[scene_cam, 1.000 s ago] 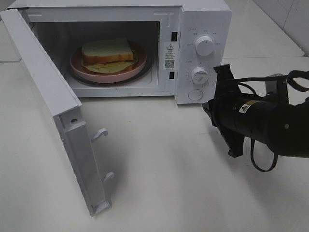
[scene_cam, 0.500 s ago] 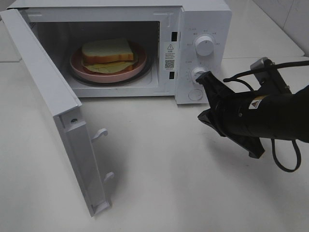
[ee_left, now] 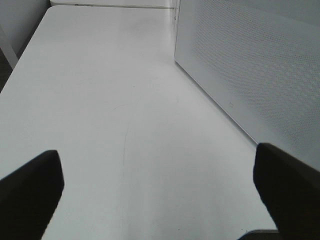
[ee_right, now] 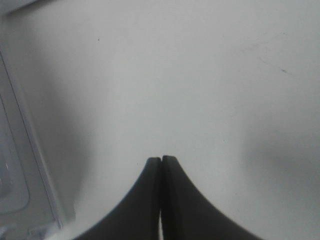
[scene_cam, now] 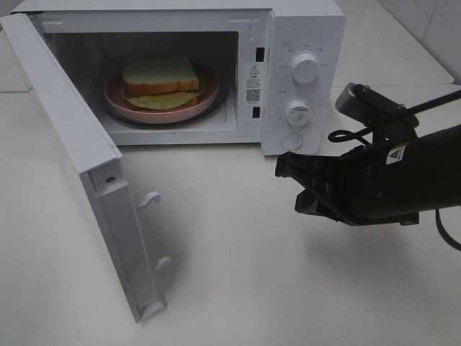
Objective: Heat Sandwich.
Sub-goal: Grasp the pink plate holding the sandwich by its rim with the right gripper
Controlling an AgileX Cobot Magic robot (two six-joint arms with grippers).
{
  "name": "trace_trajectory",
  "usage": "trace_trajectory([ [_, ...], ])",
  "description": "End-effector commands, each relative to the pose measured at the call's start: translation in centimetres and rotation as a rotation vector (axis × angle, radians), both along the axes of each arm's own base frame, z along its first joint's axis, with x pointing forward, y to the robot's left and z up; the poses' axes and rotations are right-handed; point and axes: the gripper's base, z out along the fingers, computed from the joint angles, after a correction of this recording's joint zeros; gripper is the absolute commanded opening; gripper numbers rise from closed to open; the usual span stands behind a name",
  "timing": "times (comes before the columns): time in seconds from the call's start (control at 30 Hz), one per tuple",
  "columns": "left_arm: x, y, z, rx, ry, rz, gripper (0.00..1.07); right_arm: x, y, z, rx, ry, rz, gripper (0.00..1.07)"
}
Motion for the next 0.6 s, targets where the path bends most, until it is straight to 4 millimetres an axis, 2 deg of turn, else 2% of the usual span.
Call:
trace_trajectory([
  [0.03,-0.3,0.0,0.0,-0.001,-0.027,0.002,0.98,-0.1,0.5,1.2,-0.100,-0.017,0.221,0.02],
  [0.07,-0.3,0.0,0.0,-0.001,-0.027,0.002,0.98,-0.1,0.5,1.2,-0.100,-0.017,0.221,0.02],
  [0.2,-0.3,0.0,0.0,-0.001,-0.027,0.002,0.98,0.0,0.9,2.0,-0.227,-0.078,0.473,0.04],
  [0.23,-0.3,0.0,0.0,-0.001,-0.027,0.002,0.98,0.0,0.9,2.0,-0.227,-0.078,0.473,0.04],
  [0.37,-0.3,0.0,0.0,-0.001,-0.027,0.002,0.98,0.2,1.0,2.9,-0.355,-0.138,0.697,0.05],
  [0.6,-0.3,0.0,0.0,-0.001,-0.027,0.002,0.98,0.8,0.9,4.2,-0.489,-0.186,0.861,0.05],
])
